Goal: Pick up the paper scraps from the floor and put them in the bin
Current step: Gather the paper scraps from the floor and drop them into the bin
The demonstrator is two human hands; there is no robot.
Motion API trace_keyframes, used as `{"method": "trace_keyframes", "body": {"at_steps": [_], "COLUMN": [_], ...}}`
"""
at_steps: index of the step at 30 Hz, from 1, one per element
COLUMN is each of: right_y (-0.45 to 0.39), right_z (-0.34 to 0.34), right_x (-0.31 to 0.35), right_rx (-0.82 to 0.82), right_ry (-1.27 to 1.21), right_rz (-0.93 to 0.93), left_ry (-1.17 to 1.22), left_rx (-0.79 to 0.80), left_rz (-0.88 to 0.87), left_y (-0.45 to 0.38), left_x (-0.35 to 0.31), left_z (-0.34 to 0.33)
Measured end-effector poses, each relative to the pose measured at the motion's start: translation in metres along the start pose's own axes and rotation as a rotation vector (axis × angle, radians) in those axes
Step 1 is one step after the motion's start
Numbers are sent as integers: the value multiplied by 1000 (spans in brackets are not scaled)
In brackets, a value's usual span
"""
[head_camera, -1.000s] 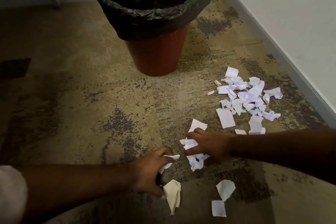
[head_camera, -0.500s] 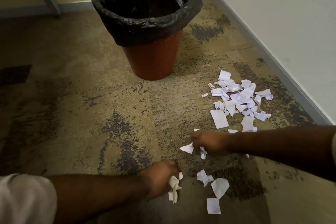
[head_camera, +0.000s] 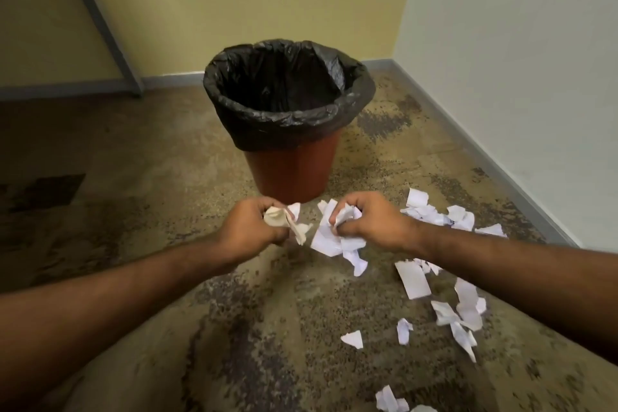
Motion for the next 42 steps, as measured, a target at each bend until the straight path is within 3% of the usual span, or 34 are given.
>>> {"method": "trace_keyframes", "body": {"at_steps": [11,15,18,21,25,29,34,40,42], "right_y": [-61,-99,-117,-133,-143,-146,-146,-118,-100], "right_z": [85,103,105,92,81,87,100,117,135], "right_x": [141,143,141,138,129,121,121,127,122], "right_rx": [-96,-372,-500,-415,-340,-365,-458,-580,-663], "right_ry": [-713,-856,-598,-365,-255,-315,-374,-139,-75], "right_rz": [253,219,187,149,132,115,108,248,325], "left_ry": [467,657,684,589,673,681,526,111,-6], "left_rx": [-236,-383,-327,-299,-208,-192,-286,-572,-559], "left_rz": [-296,-169,-66,-43,-54,-102,-291,-707,-770], "left_y": [-35,-68,-88,-98,-106,-102,-85,-34,-19], "left_x": [-138,-142,-132,-128,-132,-136,-149,-172,-163], "left_z": [95,113,94,85,82,80,78,72,53]}}
Point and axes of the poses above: each hand's wrist, its own y-axis away from the middle knuckle, its own z-axis out of the back of the hand, x = y × z, the point moved 10 cm from there along -y, towards the middle knuckle, and after that the axes turned 2 degrees about y, right-handed, at the moved point
